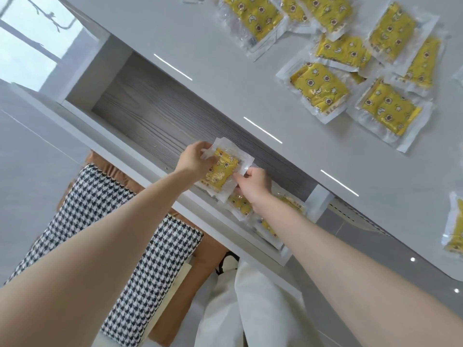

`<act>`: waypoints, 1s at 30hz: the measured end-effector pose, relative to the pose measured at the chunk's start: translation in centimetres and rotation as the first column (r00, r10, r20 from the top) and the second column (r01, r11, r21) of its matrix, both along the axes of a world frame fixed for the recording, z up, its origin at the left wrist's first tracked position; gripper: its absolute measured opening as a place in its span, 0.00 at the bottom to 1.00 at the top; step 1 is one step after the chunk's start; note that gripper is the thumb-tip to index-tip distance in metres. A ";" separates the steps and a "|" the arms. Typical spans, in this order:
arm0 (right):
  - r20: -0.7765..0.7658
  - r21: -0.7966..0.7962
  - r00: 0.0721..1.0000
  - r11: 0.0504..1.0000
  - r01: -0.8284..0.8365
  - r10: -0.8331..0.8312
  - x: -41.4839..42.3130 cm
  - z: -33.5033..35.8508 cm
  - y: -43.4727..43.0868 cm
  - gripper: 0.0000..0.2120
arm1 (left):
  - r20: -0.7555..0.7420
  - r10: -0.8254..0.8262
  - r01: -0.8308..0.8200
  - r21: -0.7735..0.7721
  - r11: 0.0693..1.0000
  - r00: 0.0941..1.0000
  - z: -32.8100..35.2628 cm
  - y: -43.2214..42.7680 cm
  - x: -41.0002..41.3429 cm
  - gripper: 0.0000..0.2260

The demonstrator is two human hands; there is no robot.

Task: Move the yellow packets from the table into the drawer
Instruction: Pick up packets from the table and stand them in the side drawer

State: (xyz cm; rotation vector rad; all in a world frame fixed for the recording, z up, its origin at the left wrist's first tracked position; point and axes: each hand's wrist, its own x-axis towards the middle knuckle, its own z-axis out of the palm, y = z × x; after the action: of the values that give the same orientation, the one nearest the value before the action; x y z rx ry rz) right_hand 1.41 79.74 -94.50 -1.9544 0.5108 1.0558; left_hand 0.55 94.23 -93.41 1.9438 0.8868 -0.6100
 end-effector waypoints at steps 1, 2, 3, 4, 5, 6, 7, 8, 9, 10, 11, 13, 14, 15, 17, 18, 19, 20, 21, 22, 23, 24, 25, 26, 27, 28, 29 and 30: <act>0.050 -0.035 0.997 0.997 -0.062 0.064 0.1 -0.3 0.2 0.14 | 0.006 -0.018 0.017 0.025 1.000 1.000 -0.5 0.2 0.2 0.17; 0.077 -0.057 0.990 0.992 -0.112 0.116 0.2 -0.4 0.2 0.15 | 0.008 -0.035 0.035 0.051 0.998 0.999 -1.0 0.5 0.3 0.17; 0.086 -0.063 0.984 0.987 -0.148 0.153 0.2 -0.5 0.2 0.14 | -0.004 -0.072 0.072 0.082 0.994 0.997 -1.4 0.6 0.3 0.17; 0.081 -0.062 0.979 0.981 -0.184 0.189 0.2 -0.3 0.1 0.14 | -0.029 -0.129 0.131 0.117 0.984 0.991 -1.8 0.7 0.3 0.18; 0.092 -0.067 0.969 0.973 -0.222 0.227 0.2 -0.1 -0.1 0.13 | -0.062 -0.186 0.194 0.147 0.970 0.981 -2.2 0.8 0.1 0.19; 0.131 -0.088 0.951 0.959 -0.269 0.279 0.2 0.2 -0.4 0.13 | -0.093 -0.220 0.234 0.174 0.957 0.971 -2.5 0.9 -0.1 0.21; 0.196 -0.126 0.921 0.940 -0.317 0.337 0.2 0.4 -0.6 0.13 | -0.111 -0.219 0.238 0.197 0.951 0.969 -2.8 1.0 -0.4 0.22; 0.268 -0.174 0.880 0.918 -0.357 0.393 0.3 0.6 -0.8 0.11 | -0.110 -0.199 0.219 0.216 0.951 0.974 -3.0 1.1 -0.7 0.24; 0.325 -0.218 0.835 0.894 -0.391 0.444 0.4 0.5 -1.0 0.09 | -0.096 -0.182 0.199 0.228 0.953 0.979 -3.0 1.1 -1.0 0.24; 0.366 -0.252 0.790 0.869 -0.426 0.493 0.5 0.6 -1.2 0.08 | -0.088 -0.188 0.204 0.230 0.952 0.978 -3.0 1.2 -1.3 0.25; 0.385 -0.270 0.747 0.840 -0.470 0.542 0.7 0.4 -1.2 0.10 | -0.093 -0.212 0.228 0.222 0.948 0.973 -2.9 1.2 -1.6 0.26; 0.376 -0.278 0.668 0.766 -0.579 0.642 1.0 -0.1 -1.1 0.18 | -0.108 -0.251 0.268 0.196 0.943 0.962 -2.9 1.3 -1.8 0.27; 0.357 -0.269 0.643 0.734 -0.624 0.678 1.2 -0.3 -1.0 0.21 | -0.108 -0.255 0.272 0.191 0.943 0.961 -2.9 1.4 -1.9 0.27; 0.331 -0.254 0.632 0.712 -0.655 0.700 1.3 -0.4 -0.8 0.23 | -0.108 -0.257 0.273 0.188 0.943 0.960 -3.0 1.4 -1.9 0.26; 0.277 -0.225 0.624 0.680 -0.698 0.731 1.4 -1.0 -0.5 0.25 | -0.121 -0.277 0.296 0.187 0.937 0.953 -3.1 1.2 -1.9 0.25; 0.253 -0.223 0.609 0.658 -0.719 0.752 1.3 -1.2 -0.4 0.25 | -0.139 -0.300 0.323 0.189 0.927 0.944 -3.1 1.1 -1.9 0.24; 0.235 -0.230 0.590 0.633 -0.739 0.773 1.2 -1.4 -0.3 0.25 | -0.162 -0.321 0.348 0.190 0.918 0.933 -3.1 1.0 -2.0 0.24; 0.225 -0.241 0.575 0.616 -0.750 0.787 1.1 -1.5 -0.3 0.24 | -0.182 -0.331 0.364 0.190 0.912 0.926 -3.1 0.9 -2.0 0.23; 0.222 -0.257 0.567 0.609 -0.751 0.793 1.0 -1.5 -0.2 0.24 | -0.197 -0.334 0.370 0.188 0.910 0.922 -3.0 0.8 -2.1 0.23; 0.223 -0.274 0.563 0.605 -0.748 0.796 0.9 -1.5 -0.3 0.23 | -0.205 -0.331 0.369 0.188 0.910 0.921 -3.0 0.7 -2.1 0.23; 0.224 -0.287 0.559 0.602 -0.745 0.799 0.9 -1.4 -0.3 0.22 | -0.209 -0.326 0.365 0.188 0.912 0.922 -2.9 0.6 -2.1 0.24; 0.224 -0.292 0.556 0.600 -0.745 0.800 0.9 -1.3 -0.3 0.22 | -0.208 -0.317 0.356 0.189 0.915 0.925 -2.7 0.5 -2.1 0.25; 0.227 -0.292 0.559 0.603 -0.742 0.798 0.9 -1.0 -0.3 0.22 | -0.205 -0.305 0.343 0.187 0.920 0.930 -2.4 0.4 -2.1 0.25; 0.229 -0.288 0.567 0.611 -0.737 0.791 1.0 -0.7 -0.4 0.22 | -0.195 -0.290 0.326 0.187 0.927 0.937 -2.1 0.3 -2.1 0.26; 0.235 -0.286 0.573 0.620 -0.731 0.785 1.0 -0.4 -0.5 0.21 | -0.183 -0.272 0.305 0.186 0.934 0.945 -1.6 0.2 -2.0 0.26; 0.241 -0.284 0.575 0.623 -0.728 0.782 1.0 0.2 -0.6 0.21 | -0.168 -0.256 0.285 0.185 0.940 0.952 -0.9 0.1 -2.0 0.25; 0.248 -0.282 0.573 0.624 -0.729 0.781 0.9 0.9 -0.8 0.21 | -0.151 -0.246 0.272 0.183 0.945 0.957 -0.1 0.0 -2.0 0.25; 0.254 -0.272 0.574 0.627 -0.730 0.778 0.8 1.7 -0.9 0.21 | -0.128 -0.238 0.258 0.182 0.949 0.963 0.9 -0.1 -2.0 0.24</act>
State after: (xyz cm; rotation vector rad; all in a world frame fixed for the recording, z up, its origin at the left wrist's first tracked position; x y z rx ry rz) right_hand 2.26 78.82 -92.78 -2.4933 -0.5589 1.1308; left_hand -1.42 94.09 -92.48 2.2413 0.7965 -0.8031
